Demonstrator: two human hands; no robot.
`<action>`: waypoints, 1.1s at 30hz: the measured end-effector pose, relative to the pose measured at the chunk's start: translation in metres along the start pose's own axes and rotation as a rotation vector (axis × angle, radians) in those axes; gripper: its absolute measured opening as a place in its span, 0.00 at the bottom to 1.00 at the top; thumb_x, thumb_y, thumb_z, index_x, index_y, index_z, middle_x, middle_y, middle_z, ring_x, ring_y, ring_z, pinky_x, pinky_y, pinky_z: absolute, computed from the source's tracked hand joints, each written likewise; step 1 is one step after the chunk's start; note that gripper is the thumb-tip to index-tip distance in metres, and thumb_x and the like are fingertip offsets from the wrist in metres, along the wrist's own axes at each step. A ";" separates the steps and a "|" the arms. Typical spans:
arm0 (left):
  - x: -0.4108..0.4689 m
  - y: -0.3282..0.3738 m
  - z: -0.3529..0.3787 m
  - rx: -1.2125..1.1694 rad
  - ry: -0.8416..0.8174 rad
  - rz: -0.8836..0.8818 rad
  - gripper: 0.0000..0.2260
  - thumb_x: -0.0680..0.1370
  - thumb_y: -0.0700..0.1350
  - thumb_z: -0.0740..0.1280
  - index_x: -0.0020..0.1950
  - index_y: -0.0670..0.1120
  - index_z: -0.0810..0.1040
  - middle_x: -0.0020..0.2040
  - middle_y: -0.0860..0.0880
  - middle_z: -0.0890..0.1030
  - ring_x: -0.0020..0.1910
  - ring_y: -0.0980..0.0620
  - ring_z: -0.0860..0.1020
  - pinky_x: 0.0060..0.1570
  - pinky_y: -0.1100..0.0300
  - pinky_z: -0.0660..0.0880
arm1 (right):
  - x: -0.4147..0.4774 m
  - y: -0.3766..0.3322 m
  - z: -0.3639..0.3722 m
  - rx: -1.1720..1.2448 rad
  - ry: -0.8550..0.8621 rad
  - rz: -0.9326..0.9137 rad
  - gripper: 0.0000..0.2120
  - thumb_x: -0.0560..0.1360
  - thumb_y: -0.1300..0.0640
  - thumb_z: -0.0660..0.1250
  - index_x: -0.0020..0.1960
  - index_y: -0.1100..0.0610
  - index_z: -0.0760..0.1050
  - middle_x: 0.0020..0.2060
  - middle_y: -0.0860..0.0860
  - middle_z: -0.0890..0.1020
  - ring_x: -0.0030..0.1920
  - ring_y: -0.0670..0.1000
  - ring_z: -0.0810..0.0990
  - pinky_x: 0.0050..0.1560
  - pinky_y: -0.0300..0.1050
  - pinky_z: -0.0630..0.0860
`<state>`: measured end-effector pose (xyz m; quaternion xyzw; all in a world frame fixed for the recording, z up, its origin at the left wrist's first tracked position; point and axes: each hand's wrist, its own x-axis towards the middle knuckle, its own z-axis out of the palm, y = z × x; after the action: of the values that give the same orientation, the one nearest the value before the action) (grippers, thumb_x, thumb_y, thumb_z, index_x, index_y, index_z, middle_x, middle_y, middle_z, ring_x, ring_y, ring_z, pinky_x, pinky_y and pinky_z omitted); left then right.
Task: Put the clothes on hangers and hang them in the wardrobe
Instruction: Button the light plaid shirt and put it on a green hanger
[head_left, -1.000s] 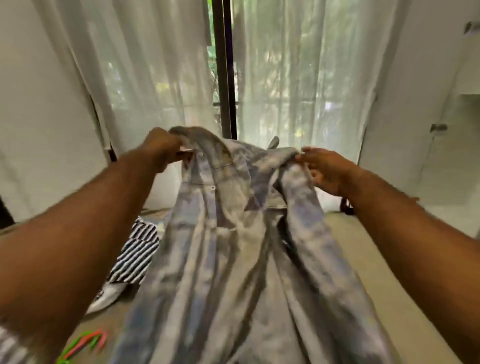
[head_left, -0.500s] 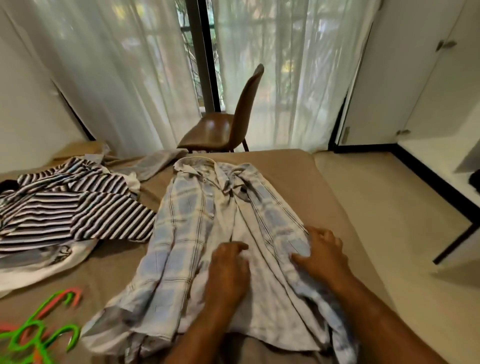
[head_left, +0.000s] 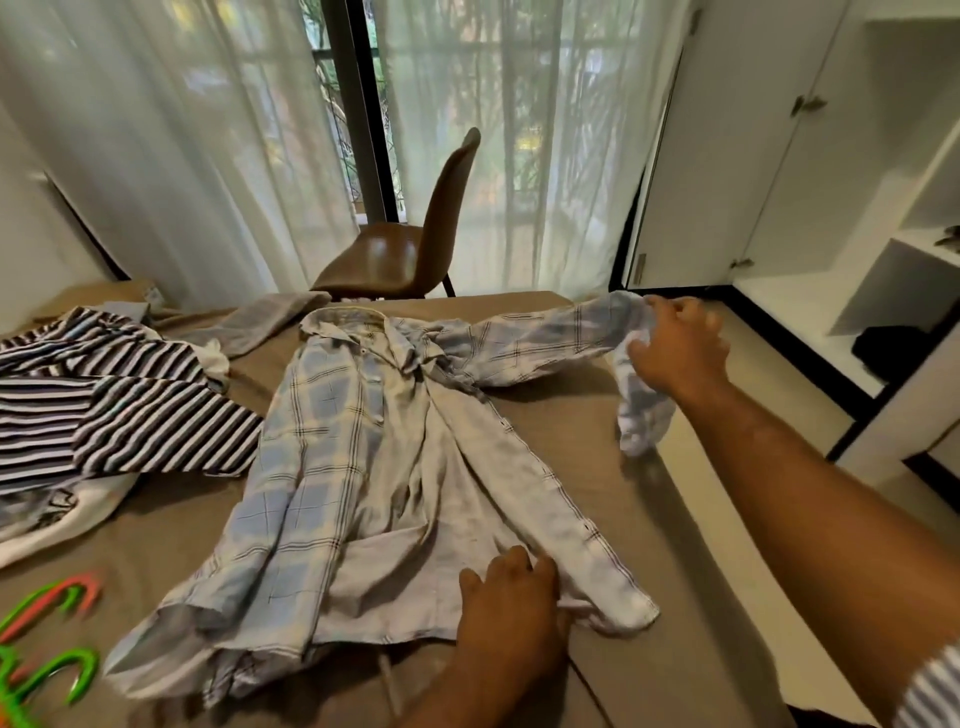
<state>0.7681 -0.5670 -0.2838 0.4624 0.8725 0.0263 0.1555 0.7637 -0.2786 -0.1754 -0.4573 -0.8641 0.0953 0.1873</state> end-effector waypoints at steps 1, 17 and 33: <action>0.001 -0.001 0.000 -0.053 0.016 0.008 0.14 0.80 0.54 0.62 0.63 0.51 0.71 0.62 0.47 0.73 0.64 0.43 0.72 0.62 0.43 0.65 | -0.010 -0.003 0.007 0.049 -0.024 -0.042 0.22 0.78 0.51 0.66 0.71 0.52 0.71 0.67 0.60 0.74 0.67 0.63 0.71 0.64 0.57 0.72; -0.047 -0.041 -0.071 -1.291 -0.320 0.310 0.06 0.81 0.41 0.68 0.58 0.45 0.80 0.51 0.46 0.81 0.52 0.50 0.79 0.57 0.56 0.77 | -0.153 -0.040 0.059 0.660 -0.937 0.286 0.11 0.77 0.56 0.70 0.44 0.65 0.80 0.34 0.58 0.81 0.32 0.55 0.78 0.34 0.44 0.76; -0.061 -0.063 -0.082 -1.306 -0.080 0.158 0.13 0.83 0.48 0.66 0.63 0.42 0.76 0.54 0.40 0.83 0.50 0.48 0.83 0.55 0.53 0.82 | -0.183 -0.064 -0.005 1.343 -0.770 0.647 0.14 0.79 0.59 0.66 0.61 0.66 0.78 0.39 0.62 0.84 0.38 0.58 0.82 0.40 0.55 0.82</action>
<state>0.7256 -0.6448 -0.2022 0.3361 0.6343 0.5443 0.4341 0.8112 -0.4656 -0.1922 -0.4094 -0.4534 0.7882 0.0752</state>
